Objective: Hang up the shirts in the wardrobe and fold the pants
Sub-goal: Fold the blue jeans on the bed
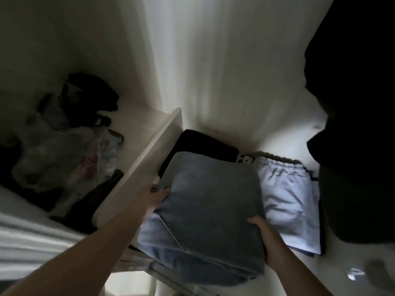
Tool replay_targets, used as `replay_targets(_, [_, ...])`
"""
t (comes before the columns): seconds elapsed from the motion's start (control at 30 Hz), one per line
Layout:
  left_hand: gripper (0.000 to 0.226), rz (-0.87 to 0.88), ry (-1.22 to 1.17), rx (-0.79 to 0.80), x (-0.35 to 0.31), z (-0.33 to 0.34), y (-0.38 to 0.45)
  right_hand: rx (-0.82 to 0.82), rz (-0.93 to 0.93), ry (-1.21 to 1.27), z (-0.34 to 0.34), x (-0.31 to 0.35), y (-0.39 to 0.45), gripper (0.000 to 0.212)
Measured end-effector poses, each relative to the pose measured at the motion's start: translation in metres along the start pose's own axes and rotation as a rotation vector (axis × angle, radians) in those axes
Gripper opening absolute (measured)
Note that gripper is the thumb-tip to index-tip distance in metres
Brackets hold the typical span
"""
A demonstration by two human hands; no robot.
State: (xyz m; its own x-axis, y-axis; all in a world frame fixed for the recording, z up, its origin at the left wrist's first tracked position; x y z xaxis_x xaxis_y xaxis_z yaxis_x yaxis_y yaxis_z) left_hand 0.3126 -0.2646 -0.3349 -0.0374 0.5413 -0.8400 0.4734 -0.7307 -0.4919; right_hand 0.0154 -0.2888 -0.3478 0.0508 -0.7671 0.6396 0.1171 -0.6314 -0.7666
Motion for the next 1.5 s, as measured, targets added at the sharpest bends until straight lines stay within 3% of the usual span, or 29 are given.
replay_targets(0.33, [0.023, 0.06, 0.146, -0.008, -0.082, 0.024, 0.151, 0.018, -0.065, 0.025, 0.035, 0.089, 0.103, 0.024])
replay_targets(0.47, [0.044, 0.131, 0.299, -0.028, -0.081, 0.037, 0.197, -0.018, -0.03, 0.058, 0.048, 0.098, 0.146, 0.026])
replay_targets(0.57, [0.058, 0.276, 0.502, -0.057, -0.065, 0.057, 0.209, 0.006, -0.024, 0.012, 0.064, 0.092, 0.171, 0.032])
replay_targets(0.63, [0.07, 0.394, 0.68, 0.02, -0.049, 0.073, 0.208, -0.056, -0.104, -0.134, 0.072, 0.088, 0.179, 0.045])
replay_targets(0.8, [0.084, 0.654, 1.044, 0.099, -0.03, 0.093, 0.228, -0.6, -0.538, -0.868, 0.065, 0.1, 0.194, 0.088])
replay_targets(0.87, [0.088, 0.716, 1.117, 0.135, -0.031, 0.098, 0.247, -0.671, -0.749, -1.209, 0.074, 0.109, 0.205, 0.085])
replay_targets(0.93, [0.09, 0.728, 1.157, 0.155, -0.029, 0.102, 0.264, -0.64, -0.831, -1.399, 0.081, 0.109, 0.226, 0.077])
replay_targets(1.07, [0.099, 0.712, 1.132, 0.178, -0.006, 0.107, 0.285, -0.559, -0.654, -1.5, 0.073, 0.081, 0.262, 0.074])
replay_targets(1.33, [0.087, 0.824, 1.015, 0.14, 0.017, 0.123, 0.312, -0.534, -0.785, -1.248, 0.069, 0.071, 0.297, 0.072])
replay_targets(1.5, [0.096, 0.689, 1.186, 0.191, 0.004, 0.121, 0.318, -0.465, -0.585, -1.447, 0.074, 0.089, 0.294, 0.076])
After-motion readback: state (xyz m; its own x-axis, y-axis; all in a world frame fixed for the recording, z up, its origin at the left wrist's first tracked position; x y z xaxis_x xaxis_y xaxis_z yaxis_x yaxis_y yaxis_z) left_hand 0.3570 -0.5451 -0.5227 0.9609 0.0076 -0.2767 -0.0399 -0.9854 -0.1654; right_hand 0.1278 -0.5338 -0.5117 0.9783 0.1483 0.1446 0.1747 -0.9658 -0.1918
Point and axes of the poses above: each hand's wrist, its own y-axis towards the middle knuckle, its own z-axis out of the palm, x = y × z, the point moved 1 cm from there along y, towards the middle knuckle, and after that the axes turned 11 degrees about -y, right-handed, at the moved point
